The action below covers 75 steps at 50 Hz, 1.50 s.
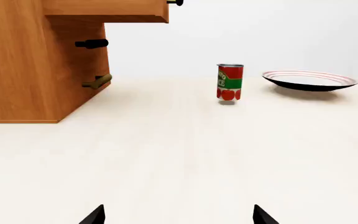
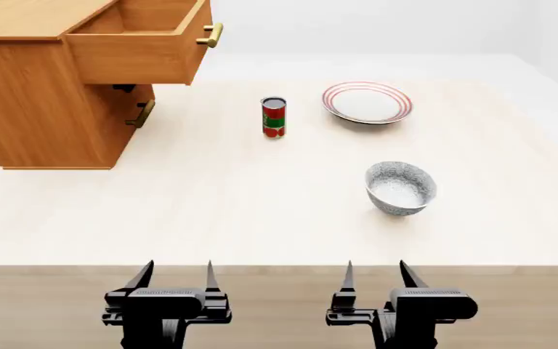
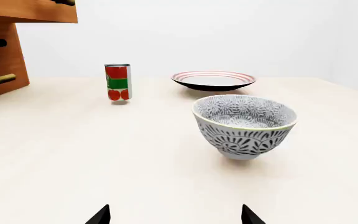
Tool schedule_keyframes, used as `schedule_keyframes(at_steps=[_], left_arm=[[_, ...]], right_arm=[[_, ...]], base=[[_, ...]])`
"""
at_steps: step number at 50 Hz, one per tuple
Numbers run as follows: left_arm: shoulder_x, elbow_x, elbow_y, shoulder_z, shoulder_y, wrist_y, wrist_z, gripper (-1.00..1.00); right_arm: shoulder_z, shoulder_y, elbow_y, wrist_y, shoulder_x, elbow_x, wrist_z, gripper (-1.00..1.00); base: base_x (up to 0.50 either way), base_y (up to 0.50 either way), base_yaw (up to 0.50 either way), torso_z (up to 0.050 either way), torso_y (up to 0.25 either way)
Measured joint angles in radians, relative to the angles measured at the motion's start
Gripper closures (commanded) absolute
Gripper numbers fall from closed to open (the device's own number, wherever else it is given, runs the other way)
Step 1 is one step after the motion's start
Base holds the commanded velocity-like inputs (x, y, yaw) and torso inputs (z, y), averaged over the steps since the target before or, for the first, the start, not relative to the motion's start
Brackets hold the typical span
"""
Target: Put the bowl in the top drawer of the cabinet.
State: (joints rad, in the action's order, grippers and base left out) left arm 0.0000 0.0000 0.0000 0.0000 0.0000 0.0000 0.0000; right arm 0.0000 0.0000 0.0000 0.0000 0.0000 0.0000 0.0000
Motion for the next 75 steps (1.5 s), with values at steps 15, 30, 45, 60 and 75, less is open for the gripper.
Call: schedule_keyframes(at_steps=[15,30,45,60,75], left_arm=[[-0.029,-0.032,-0.004,0.034,-0.006,0.001,-0.035,-1.00],[-0.058,-0.059,-0.011,0.064,-0.013,0.001,-0.067,-1.00],[-0.078,-0.076,-0.015,0.090,-0.018,0.002,-0.090,-1.00],[-0.096,-0.092,-0.015,0.112,-0.019,0.004,-0.109,-1.00],[-0.114,-0.108,-0.008,0.129,-0.018,-0.002,-0.125,-1.00]], right_arm=[[-0.020,-0.037,-0.035,-0.004,0.042,0.035,0.020,-1.00],[-0.042,-0.049,-0.045,-0.006,0.071,0.058,0.041,-1.00],[-0.064,-0.048,-0.045,-0.006,0.090,0.071,0.062,-1.00],[-0.085,-0.044,-0.042,-0.006,0.106,0.084,0.080,-1.00],[-0.100,-0.044,-0.048,0.004,0.117,0.102,0.099,-1.00]], base=[[0.00,0.12,0.00,0.000,0.000],[0.00,0.36,0.00,0.000,0.000],[0.00,0.37,0.00,0.000,0.000],[0.00,0.37,0.00,0.000,0.000],[0.00,0.29,0.00,0.000,0.000]])
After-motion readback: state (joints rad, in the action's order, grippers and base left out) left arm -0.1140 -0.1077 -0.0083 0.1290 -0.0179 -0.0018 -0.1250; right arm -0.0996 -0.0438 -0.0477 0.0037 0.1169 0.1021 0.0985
